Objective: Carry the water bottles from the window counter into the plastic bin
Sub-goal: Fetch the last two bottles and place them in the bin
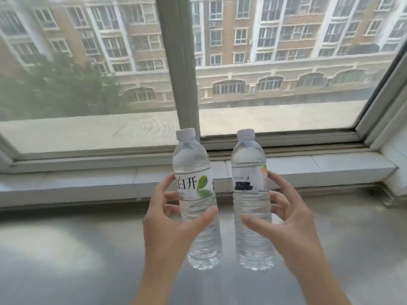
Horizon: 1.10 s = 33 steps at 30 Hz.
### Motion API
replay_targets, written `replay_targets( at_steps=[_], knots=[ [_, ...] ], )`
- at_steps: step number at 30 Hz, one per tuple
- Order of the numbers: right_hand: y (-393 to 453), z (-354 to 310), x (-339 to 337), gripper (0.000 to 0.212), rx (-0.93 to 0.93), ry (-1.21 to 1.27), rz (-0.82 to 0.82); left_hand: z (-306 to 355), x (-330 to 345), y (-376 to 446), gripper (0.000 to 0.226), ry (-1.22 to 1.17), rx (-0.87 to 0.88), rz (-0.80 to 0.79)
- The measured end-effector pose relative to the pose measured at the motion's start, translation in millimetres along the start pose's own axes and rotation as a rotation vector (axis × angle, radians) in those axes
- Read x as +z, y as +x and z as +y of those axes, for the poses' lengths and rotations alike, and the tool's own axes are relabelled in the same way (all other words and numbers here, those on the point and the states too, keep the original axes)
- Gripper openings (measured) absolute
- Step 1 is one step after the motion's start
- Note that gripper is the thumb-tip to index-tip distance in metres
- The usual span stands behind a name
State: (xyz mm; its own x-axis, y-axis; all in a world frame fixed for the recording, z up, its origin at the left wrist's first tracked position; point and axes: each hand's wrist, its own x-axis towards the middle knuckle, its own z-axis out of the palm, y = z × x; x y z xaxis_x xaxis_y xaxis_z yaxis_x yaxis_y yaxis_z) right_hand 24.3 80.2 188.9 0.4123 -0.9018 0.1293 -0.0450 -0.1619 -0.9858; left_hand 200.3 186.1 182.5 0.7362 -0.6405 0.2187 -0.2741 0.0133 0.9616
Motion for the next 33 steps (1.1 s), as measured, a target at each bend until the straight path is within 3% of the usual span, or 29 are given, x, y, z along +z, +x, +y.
replay_targets(
  at_steps=[14,27,33],
  knots=[
    [-101.2,-73.7,271.3,0.093,-0.231,0.072,-0.624,0.3,-298.3,-101.7,0.084,0.238,0.033,0.616],
    [-202.6,-124.2,494.8,0.09,-0.367,0.19,-1.324,4.5,-455.2,-212.8,0.092,0.285,-0.08,1.356],
    [-256.3,-148.2,591.0,0.091,-0.404,0.288,-1.588,8.0,-514.0,-243.1,0.089,0.337,-0.121,1.608]
  ],
)
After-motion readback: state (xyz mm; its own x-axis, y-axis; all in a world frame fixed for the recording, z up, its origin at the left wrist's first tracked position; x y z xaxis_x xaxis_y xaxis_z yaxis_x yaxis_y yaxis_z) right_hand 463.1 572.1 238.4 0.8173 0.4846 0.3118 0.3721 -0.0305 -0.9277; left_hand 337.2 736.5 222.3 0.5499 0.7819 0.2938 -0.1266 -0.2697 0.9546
